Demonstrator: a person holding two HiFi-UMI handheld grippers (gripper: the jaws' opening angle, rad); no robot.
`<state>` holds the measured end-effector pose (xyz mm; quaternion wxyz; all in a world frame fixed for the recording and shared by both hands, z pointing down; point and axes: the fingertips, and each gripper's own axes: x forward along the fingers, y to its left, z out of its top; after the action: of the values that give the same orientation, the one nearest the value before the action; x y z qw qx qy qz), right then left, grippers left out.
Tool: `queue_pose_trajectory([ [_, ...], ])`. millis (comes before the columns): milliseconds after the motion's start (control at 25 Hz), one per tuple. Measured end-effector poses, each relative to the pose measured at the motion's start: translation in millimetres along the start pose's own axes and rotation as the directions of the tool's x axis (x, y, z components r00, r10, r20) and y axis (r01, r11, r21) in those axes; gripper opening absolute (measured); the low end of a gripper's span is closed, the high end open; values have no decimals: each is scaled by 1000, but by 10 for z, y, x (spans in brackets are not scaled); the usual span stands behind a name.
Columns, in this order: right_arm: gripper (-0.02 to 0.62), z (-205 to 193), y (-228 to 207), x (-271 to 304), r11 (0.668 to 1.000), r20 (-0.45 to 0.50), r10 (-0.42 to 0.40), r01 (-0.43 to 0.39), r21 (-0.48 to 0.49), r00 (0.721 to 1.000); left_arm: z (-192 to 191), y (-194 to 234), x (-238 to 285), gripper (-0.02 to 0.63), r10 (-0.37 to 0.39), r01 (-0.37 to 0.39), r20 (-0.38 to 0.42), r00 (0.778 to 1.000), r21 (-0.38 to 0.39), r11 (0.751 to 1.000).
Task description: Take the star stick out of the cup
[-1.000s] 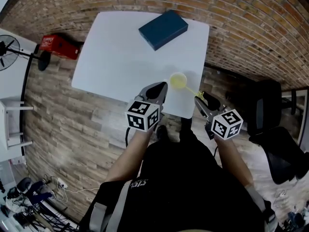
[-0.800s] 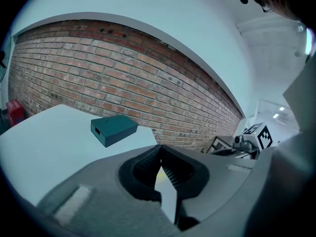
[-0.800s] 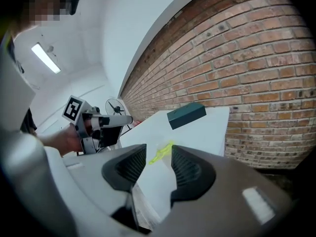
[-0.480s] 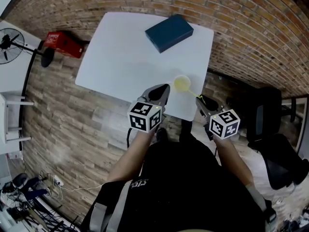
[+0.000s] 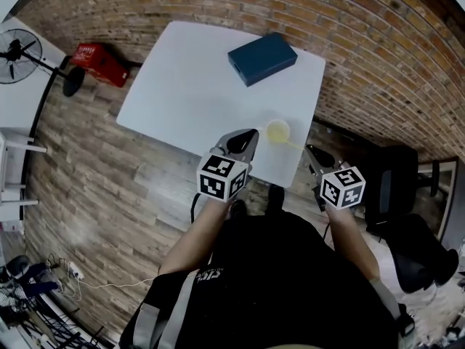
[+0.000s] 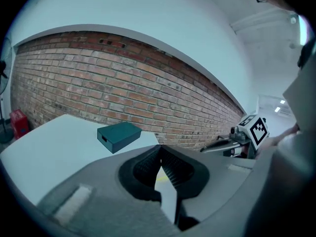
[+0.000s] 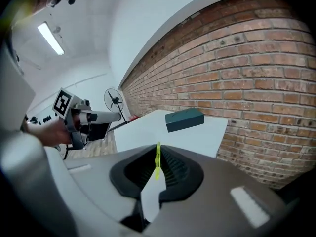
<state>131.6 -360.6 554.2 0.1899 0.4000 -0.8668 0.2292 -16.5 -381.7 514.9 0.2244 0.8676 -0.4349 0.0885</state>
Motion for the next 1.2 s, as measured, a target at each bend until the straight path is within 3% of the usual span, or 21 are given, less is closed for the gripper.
queue_pose_trajectory([
  [400,17,558,40,-221,997,121,13,-4,-71,993,242,-72,-45,6,-33,31,31,999,83,996],
  [520,17,681,140,-288,996,150,27,-13,-90,988,352,-171,-50,6,-90,83,50,995,127,988],
  [800,17,853,347,-400,992,192,24,-1,-123,981,389,-566,-19,55,-230,219,13,973,263,940],
  [960,17,886,498,-478,991,204,26,1,-132,979,351,-649,-69,63,-251,244,-14,968,296,924],
  [1200,17,845,802,-545,990,201,44,-16,-140,979,155,-691,-206,77,-248,267,-99,964,393,880],
])
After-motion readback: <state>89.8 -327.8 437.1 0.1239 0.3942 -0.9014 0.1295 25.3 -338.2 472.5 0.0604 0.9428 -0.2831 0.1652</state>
